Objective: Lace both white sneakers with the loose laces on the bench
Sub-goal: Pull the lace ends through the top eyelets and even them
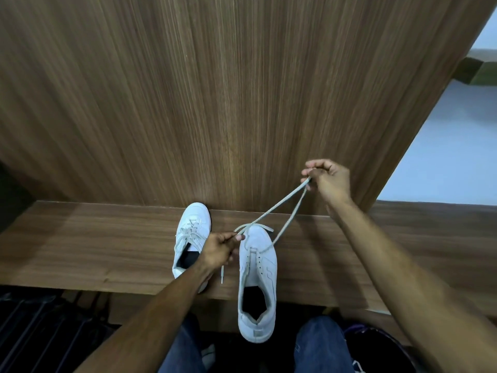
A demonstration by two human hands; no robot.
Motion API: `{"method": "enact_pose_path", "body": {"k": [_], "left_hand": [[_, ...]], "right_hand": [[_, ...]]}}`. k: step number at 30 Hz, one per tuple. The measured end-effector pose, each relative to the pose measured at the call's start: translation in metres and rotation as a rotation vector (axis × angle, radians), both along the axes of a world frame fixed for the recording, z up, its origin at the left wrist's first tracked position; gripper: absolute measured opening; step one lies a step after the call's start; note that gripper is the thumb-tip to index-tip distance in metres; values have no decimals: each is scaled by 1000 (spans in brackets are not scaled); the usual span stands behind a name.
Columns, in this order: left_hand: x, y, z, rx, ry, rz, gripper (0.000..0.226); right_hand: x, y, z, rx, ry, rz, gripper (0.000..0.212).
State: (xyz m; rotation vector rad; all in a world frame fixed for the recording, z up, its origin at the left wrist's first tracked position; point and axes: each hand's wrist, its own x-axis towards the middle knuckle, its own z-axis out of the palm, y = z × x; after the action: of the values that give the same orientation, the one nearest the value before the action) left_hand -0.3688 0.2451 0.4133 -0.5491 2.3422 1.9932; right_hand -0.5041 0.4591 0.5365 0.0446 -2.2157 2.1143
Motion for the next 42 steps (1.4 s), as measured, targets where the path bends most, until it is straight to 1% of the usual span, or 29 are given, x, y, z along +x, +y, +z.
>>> {"method": "enact_pose_path", "body": {"k": [1, 2, 3, 4, 5, 6, 7, 8, 10, 11, 12, 13, 14, 15, 17, 19, 20, 22, 24, 25, 27, 28, 30, 32, 34, 38, 39, 41, 42], "left_hand": [[0, -1, -4, -14, -10, 20, 14], [-1, -1, -8, -39, -21, 13, 13], [-2, 0, -11, -72, -27, -13, 13], [-2, 1, -15, -114, -29, -49, 16], [-3, 2, -18, -164, -22, -90, 21], [-4, 4, -21, -212, -12, -128, 25], [-5, 7, -23, -251, -3, -160, 28], [-7, 9, -25, -285, 0, -184, 30], [-10, 14, -28, -328, 13, -229, 33], [-12, 15, -30, -330, 20, -249, 34], [-14, 16, -32, -332, 20, -258, 33], [-15, 17, -32, -334, 18, -253, 31], [-15, 17, -32, -336, 11, -233, 29], [-14, 17, -31, -324, 9, -206, 30], [-11, 14, -27, -250, -6, -121, 21], [-9, 11, -30, -189, -33, -52, 16], [-8, 10, -31, -188, -45, -41, 16], [-6, 12, -36, -207, -39, -48, 14], [-5, 16, -42, -249, -11, -70, 13], [-5, 18, -47, -279, 1, -71, 16], [-7, 19, -58, -302, 13, -38, 26], [-5, 22, -53, -303, 8, -20, 25], [-1, 27, -44, -306, -42, 2, 14], [4, 29, -41, -291, -131, -8, 23], [5, 30, -42, -314, -177, -25, 29], [4, 29, -35, -384, -205, -32, 18], [4, 29, -34, -403, -204, -46, 18], [4, 28, -36, -435, -205, -57, 27], [4, 28, -38, -435, -210, -49, 25]], "right_hand": [[-6, 5, -24, 203, -6, -26, 26], [-4, 11, -43, 477, -34, -3, 22], [-1, 15, -65, 747, -71, 68, 25], [7, 16, -86, 951, -103, 157, 33], [12, 15, -107, 1079, -105, 226, 38], [23, 10, -119, 1125, -105, 274, 37], [32, 4, -129, 1095, -72, 331, 35], [41, -5, -137, 1015, -53, 428, 35], [59, -21, -139, 867, 16, 663, 39], [63, -27, -144, 840, 66, 737, 36], [68, -32, -144, 851, 116, 759, 27], [67, -35, -146, 872, 149, 724, 16], [66, -36, -145, 909, 154, 667, 12], [64, -35, -144, 944, 142, 609, 15], [58, -28, -144, 950, 76, 538, 15], [54, -20, -147, 917, 14, 512, 16], [55, -17, -147, 900, -8, 534, 17], [58, -15, -150, 827, -10, 635, 23], [63, -19, -153, 739, 29, 711, 29], [66, -24, -155, 707, 50, 723, 26], [67, -32, -162, 691, 74, 690, 19], [67, -36, -164, 692, 70, 659, 19], [66, -40, -168, 687, 40, 592, 19], [65, -42, -174, 662, -15, 515, 18], [66, -43, -180, 648, -77, 451, 18], [69, -48, -192, 695, -150, 408, 16], [71, -50, -192, 706, -164, 396, 16], [74, -54, -192, 724, -179, 358, 15], [75, -56, -193, 722, -184, 337, 15]]}}
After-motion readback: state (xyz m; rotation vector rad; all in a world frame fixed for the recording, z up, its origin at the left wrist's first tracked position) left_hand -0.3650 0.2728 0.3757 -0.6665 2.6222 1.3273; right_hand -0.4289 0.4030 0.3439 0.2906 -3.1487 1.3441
